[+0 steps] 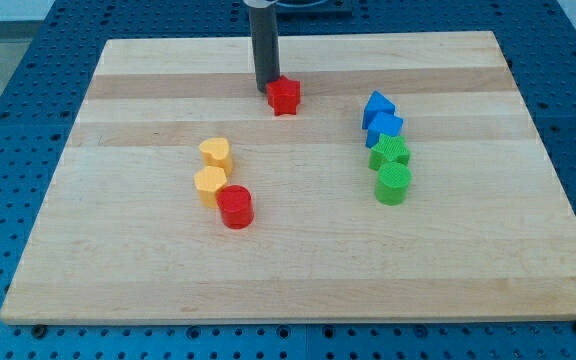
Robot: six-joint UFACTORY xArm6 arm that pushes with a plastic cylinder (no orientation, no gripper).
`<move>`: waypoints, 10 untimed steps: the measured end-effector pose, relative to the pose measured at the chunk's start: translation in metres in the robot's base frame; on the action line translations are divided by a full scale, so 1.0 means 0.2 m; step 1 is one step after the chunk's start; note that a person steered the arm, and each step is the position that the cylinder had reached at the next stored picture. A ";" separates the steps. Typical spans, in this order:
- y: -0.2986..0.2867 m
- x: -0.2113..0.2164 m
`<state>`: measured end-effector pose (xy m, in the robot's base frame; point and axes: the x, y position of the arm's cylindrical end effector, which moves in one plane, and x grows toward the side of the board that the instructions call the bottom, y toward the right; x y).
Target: Push the red star closer to the yellow heart
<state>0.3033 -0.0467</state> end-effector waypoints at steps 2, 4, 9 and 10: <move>0.14 -0.12; 0.28 0.00; 0.05 0.23; -0.03 0.30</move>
<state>0.3629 -0.0536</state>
